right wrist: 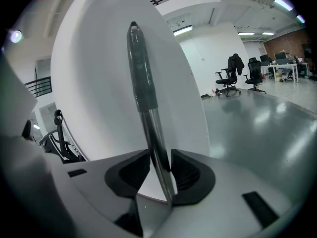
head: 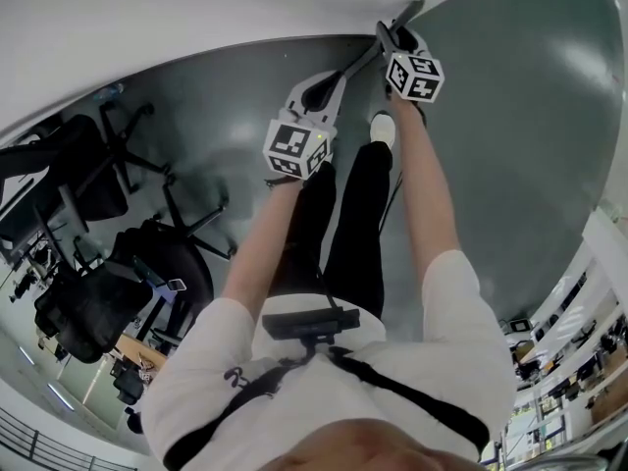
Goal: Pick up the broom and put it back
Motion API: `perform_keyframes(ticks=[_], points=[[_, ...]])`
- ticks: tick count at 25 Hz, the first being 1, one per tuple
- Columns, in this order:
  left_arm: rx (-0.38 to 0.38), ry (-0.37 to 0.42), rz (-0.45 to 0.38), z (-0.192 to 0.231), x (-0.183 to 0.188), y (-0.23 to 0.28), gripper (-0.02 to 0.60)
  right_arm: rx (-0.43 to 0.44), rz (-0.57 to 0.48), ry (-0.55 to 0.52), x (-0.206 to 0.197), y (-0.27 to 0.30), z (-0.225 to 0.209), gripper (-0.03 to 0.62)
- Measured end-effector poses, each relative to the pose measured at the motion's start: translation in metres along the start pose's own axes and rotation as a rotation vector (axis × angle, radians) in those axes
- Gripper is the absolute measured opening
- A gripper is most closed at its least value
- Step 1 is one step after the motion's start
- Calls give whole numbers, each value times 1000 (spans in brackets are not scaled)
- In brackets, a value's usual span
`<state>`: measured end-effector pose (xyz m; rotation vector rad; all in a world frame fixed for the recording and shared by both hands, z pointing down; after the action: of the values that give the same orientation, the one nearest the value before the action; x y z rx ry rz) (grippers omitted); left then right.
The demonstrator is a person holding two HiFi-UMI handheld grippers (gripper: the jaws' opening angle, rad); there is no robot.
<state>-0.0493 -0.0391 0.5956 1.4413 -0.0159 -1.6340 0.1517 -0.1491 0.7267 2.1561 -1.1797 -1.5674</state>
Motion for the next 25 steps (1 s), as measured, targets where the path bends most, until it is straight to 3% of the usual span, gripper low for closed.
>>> perform_keyframes(ticks=[2, 25], points=[[0, 0, 3, -1, -4, -2, 12, -5, 2, -3, -2, -1, 1, 114], [-45, -38, -36, -26, 20, -24, 12, -41, 74, -3, -16, -68, 29, 111]])
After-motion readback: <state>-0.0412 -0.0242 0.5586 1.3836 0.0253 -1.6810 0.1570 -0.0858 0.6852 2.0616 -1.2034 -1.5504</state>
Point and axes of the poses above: the fingertips, and each gripper's own axes: y forward along the fingers, z to its left, x out of its top, the point moved 9 cm from there along -y, backward along the fingers, and after that the axes turned 10 degrees about z, right-handed, at the moved point
